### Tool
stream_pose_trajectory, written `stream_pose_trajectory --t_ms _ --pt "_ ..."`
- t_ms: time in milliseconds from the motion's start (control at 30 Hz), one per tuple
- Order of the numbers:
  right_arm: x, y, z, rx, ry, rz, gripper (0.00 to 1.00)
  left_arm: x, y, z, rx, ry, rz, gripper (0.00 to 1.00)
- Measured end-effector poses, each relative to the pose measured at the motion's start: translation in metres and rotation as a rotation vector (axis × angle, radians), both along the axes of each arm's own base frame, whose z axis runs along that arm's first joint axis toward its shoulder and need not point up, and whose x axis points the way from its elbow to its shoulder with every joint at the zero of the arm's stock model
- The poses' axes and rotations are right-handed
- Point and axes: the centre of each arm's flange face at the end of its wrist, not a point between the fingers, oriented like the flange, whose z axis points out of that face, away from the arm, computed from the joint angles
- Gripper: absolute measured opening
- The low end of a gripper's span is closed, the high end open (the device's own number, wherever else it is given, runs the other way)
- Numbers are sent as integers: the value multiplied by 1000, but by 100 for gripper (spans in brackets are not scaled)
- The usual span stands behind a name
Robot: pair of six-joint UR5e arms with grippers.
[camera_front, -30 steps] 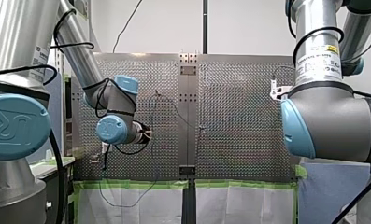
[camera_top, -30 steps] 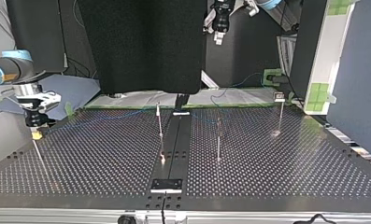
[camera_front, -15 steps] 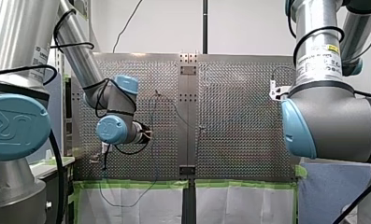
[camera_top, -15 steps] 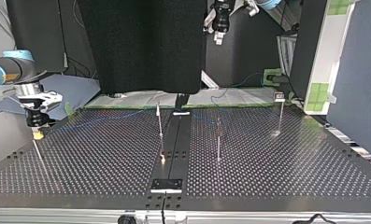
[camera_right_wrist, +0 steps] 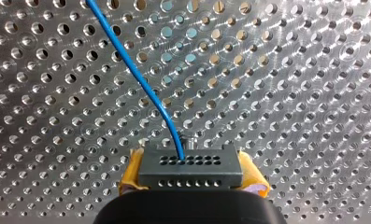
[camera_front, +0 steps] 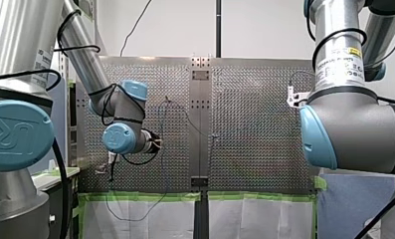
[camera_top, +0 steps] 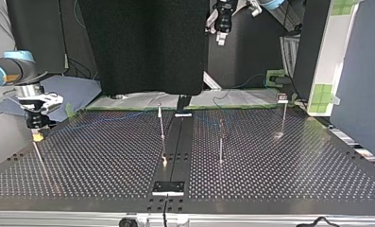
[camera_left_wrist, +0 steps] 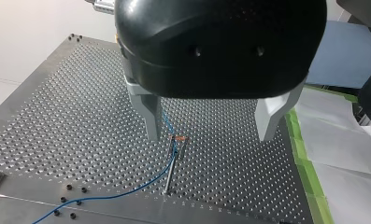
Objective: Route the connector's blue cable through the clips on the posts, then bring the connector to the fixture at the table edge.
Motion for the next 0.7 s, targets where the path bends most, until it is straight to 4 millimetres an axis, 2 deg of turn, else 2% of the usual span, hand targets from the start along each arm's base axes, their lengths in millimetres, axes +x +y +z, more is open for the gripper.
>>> stream_pose_trajectory --t_ms 67,233,400,467,700 --pt "0 0 0 0 0 -1 74 0 0 0 0 0 0 100" --pt "-1 0 -1 3 0 -8 80 0 0 0 0 0 0 100" --pt "-1 0 -2 4 0 -11 80 0 0 0 0 0 0 100" --pt "-1 -1 -3 5 0 -11 87 0 0 0 -1 0 0 100" --pt "-1 -1 -4 7 -1 -15 100 0 0 0 -1 0 0 100"
